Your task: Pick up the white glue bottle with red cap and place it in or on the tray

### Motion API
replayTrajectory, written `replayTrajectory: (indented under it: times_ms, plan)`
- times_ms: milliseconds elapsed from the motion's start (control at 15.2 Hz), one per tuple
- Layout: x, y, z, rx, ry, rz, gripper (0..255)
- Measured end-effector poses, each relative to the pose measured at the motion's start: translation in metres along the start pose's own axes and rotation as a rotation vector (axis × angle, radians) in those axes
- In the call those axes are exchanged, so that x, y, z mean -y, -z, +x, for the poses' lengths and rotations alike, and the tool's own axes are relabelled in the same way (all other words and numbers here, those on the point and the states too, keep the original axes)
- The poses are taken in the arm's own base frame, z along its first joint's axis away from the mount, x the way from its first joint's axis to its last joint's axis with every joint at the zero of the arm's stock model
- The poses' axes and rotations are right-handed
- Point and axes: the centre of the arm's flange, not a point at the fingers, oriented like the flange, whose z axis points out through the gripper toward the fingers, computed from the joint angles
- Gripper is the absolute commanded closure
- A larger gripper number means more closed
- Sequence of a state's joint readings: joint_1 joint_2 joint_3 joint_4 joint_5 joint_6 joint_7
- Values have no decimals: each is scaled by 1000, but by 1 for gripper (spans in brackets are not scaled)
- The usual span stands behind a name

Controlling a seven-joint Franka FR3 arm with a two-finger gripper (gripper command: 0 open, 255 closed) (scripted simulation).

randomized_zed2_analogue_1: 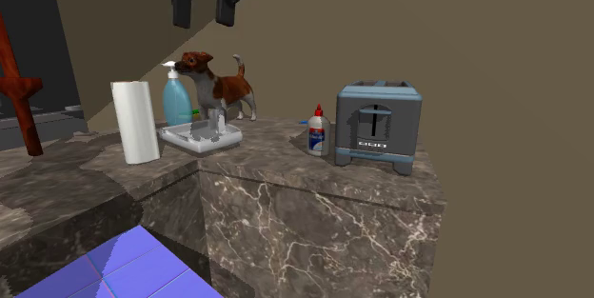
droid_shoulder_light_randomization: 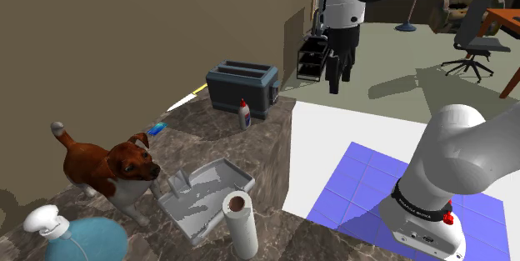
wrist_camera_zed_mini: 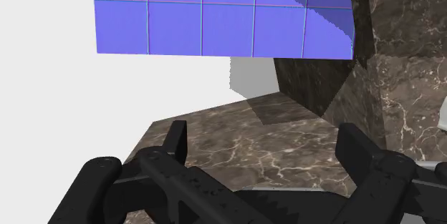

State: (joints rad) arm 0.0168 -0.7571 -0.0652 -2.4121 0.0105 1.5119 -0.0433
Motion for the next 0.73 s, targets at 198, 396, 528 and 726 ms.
replayTrajectory:
  times_ms: [198, 396, 528, 726]
  plan:
    - [8, -8, 6, -22, -39, 4, 0]
    - [24, -31, 22, -75, -132, 13, 0]
    - [34, -46, 36, -112, -200, 20, 0]
    - [49, -58, 63, -170, -301, 31, 0]
